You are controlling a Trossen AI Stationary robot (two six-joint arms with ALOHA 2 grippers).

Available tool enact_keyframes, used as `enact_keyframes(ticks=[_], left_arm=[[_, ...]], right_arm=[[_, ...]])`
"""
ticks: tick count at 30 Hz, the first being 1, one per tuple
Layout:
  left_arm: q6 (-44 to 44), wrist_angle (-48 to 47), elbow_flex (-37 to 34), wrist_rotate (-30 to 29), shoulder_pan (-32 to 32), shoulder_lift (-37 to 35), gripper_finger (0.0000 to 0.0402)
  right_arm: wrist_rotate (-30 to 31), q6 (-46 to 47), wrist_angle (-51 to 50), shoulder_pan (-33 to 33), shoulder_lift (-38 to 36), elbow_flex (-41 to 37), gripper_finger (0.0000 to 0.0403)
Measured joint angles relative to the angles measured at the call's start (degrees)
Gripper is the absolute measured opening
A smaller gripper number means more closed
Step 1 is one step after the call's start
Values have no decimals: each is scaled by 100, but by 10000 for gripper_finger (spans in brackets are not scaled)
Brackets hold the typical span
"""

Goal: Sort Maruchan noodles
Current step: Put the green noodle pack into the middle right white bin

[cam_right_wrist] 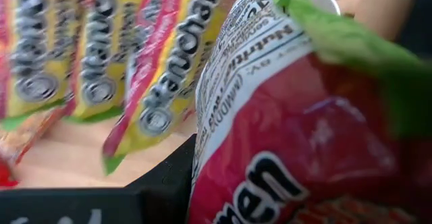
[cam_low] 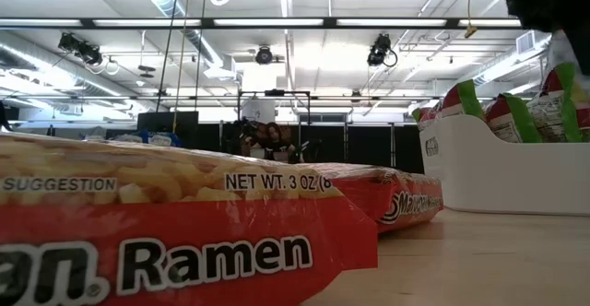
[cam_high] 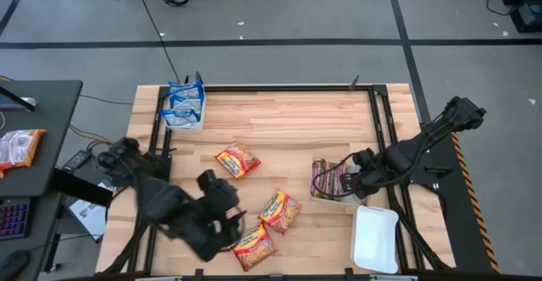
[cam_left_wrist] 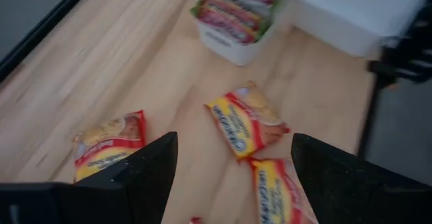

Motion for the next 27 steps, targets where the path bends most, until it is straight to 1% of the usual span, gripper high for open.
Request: enact_keyframes(ticks=[5,8,11,13,15,18,22,25,27], left_arm=[[-27,188,2,-320,-506,-384,290],[50,514,2,-587,-742,-507,290],[616,1162,2,-680,-827,-520,290],[1047,1588,2,-670,-811,-500,290],[1320,1892,2,-672,-707,-479,290],[1368,1908,2,-860,-479,-464,290],[1499,1919,2,-1031,-116,-545,290],[1698,1923,2,-1031,184,-625,290],[1819,1925,2,-1032,382,-630,290]], right_arm=[[-193,318,130,-85,-6,-476,145],[-420,187,554,-229,-30,-841,145],[-674,-25,1406,-426,-46,-1362,145],[-959,-169,1926,-599,-43,-1728,145],[-1172,-315,2228,-784,-44,-2048,145],[-1356,-599,2202,-1020,-66,-2239,145],[-1341,-1269,1615,-1349,-63,-2254,149],[-923,-1696,1129,-1573,-54,-2290,173],[-604,-1944,1091,-1727,-43,-2292,189]])
